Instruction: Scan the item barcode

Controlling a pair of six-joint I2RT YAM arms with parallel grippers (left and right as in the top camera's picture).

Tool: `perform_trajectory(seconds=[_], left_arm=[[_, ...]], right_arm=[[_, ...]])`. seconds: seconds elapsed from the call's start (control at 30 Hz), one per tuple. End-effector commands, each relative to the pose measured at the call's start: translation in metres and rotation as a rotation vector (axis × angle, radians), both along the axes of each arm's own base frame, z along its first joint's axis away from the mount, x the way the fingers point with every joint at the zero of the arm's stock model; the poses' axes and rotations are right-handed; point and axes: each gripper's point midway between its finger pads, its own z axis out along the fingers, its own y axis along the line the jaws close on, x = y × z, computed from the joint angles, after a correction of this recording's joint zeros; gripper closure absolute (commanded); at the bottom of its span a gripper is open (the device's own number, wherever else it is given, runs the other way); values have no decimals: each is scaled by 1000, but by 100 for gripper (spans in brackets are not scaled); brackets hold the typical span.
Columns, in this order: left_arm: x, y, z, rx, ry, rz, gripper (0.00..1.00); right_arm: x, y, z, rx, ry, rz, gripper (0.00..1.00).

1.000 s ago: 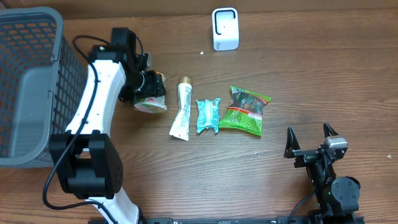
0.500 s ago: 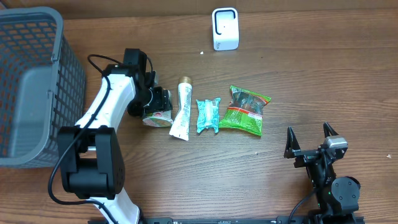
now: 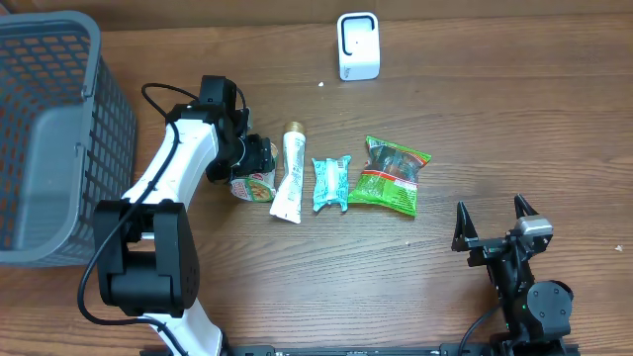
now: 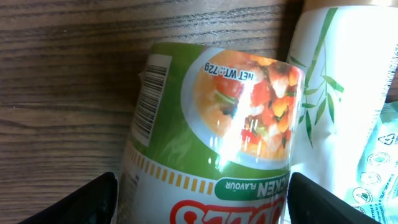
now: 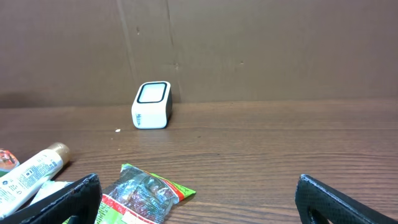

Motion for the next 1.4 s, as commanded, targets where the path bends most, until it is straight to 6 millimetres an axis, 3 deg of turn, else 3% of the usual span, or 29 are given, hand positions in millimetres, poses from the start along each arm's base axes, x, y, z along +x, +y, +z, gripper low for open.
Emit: perform_trajectory(seconds=[0.0, 0.17, 0.37, 0.6, 0.77, 1.0, 1.13, 1.27, 1.37], left_arm=[[-2, -1, -1, 2, 5, -15, 22], [0, 4, 4, 14, 4, -11, 18], [17, 20, 39, 70, -34, -15, 8], [41, 38, 131, 173, -149, 3, 4], [41, 36, 203, 158, -249, 10, 4], [11, 32, 273, 129, -331, 9, 5], [-18, 35, 296, 136, -356, 13, 7], [-47, 43, 326, 167, -447, 39, 0], [-77, 50, 346, 184, -507, 91, 0]], right_arm=[[0, -2, -1, -3, -8, -11, 0], [0, -2, -1, -3, -8, -11, 0], [0, -2, -1, -3, -8, -11, 0], [0, -2, -1, -3, -8, -11, 0], [0, -2, -1, -3, -8, -11, 0], [0, -2, -1, -3, -8, -11, 0], [0, -2, -1, -3, -8, -11, 0], [0, -2, -1, -3, -8, -11, 0], [0, -2, -1, -3, -8, -11, 0]])
